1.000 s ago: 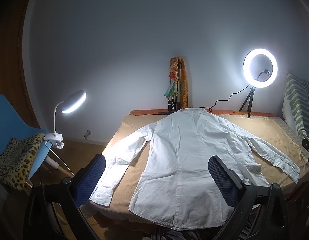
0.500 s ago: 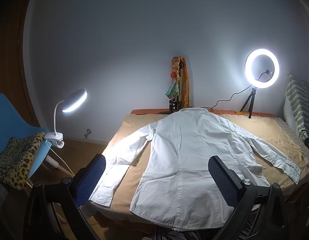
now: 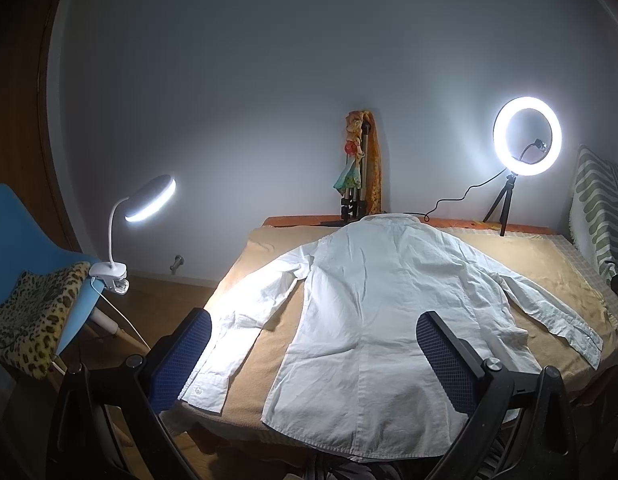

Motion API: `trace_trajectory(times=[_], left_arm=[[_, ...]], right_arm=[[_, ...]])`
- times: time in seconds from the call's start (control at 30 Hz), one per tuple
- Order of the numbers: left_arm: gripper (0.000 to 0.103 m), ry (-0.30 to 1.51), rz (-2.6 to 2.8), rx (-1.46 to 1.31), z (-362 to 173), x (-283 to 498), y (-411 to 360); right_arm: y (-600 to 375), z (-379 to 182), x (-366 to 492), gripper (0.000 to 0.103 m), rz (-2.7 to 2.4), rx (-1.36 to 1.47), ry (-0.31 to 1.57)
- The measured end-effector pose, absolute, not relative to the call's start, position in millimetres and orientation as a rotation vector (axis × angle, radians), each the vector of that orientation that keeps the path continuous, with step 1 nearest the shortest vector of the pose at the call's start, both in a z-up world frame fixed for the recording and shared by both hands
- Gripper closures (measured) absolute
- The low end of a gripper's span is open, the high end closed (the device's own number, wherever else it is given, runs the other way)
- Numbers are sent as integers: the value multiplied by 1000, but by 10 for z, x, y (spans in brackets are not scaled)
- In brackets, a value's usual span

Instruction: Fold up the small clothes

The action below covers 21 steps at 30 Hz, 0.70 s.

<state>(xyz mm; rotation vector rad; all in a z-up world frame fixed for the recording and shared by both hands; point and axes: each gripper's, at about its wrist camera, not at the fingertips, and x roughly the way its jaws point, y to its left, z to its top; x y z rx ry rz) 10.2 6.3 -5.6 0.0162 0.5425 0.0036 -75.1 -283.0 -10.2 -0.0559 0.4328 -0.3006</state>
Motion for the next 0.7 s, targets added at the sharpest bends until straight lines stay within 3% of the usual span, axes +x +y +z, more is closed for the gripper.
trace_trajectory(times=[0.7], left_arm=[[0, 575, 30, 32, -173, 371, 143]], right_arm=[[-2758, -145, -482, 0, -242, -45, 453]])
